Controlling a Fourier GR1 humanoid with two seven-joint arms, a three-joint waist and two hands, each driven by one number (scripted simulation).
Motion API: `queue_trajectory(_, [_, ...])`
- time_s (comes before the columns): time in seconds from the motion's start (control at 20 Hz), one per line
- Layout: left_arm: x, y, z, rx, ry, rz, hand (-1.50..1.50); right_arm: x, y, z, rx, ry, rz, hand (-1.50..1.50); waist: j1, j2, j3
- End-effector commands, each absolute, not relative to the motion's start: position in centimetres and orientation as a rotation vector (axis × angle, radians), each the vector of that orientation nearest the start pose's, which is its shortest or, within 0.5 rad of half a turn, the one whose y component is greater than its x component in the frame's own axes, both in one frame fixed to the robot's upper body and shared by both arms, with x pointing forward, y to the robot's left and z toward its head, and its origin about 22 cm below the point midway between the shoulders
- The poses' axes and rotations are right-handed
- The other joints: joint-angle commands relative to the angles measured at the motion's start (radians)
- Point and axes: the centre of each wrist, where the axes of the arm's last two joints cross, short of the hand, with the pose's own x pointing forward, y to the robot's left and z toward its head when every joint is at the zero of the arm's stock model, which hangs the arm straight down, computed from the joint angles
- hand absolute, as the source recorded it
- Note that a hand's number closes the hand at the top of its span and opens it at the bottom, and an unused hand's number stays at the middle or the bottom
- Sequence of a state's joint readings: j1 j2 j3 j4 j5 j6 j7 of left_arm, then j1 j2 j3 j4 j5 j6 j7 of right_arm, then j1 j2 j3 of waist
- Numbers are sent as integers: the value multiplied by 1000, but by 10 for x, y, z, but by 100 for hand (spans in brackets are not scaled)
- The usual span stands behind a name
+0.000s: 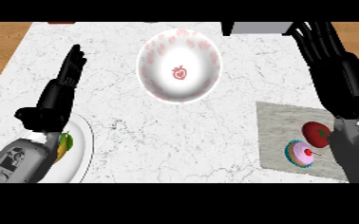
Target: Pick the tomato from the placemat and place it in the bowl
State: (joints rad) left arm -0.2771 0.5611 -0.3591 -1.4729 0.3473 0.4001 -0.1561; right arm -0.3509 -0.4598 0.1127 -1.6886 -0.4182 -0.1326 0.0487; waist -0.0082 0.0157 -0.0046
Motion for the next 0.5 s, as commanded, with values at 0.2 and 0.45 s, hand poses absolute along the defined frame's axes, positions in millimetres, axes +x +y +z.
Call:
queue_trajectory(0.2, [299,284,77,258,-1824,-85,0,254,-191,126,943,-1731,677,-150,54,-26,9])
queue_trajectory(0.45, [291,325,76,292,-1770,74,0,224,-284,118,572,-2009,779,-150,-51,-28,11])
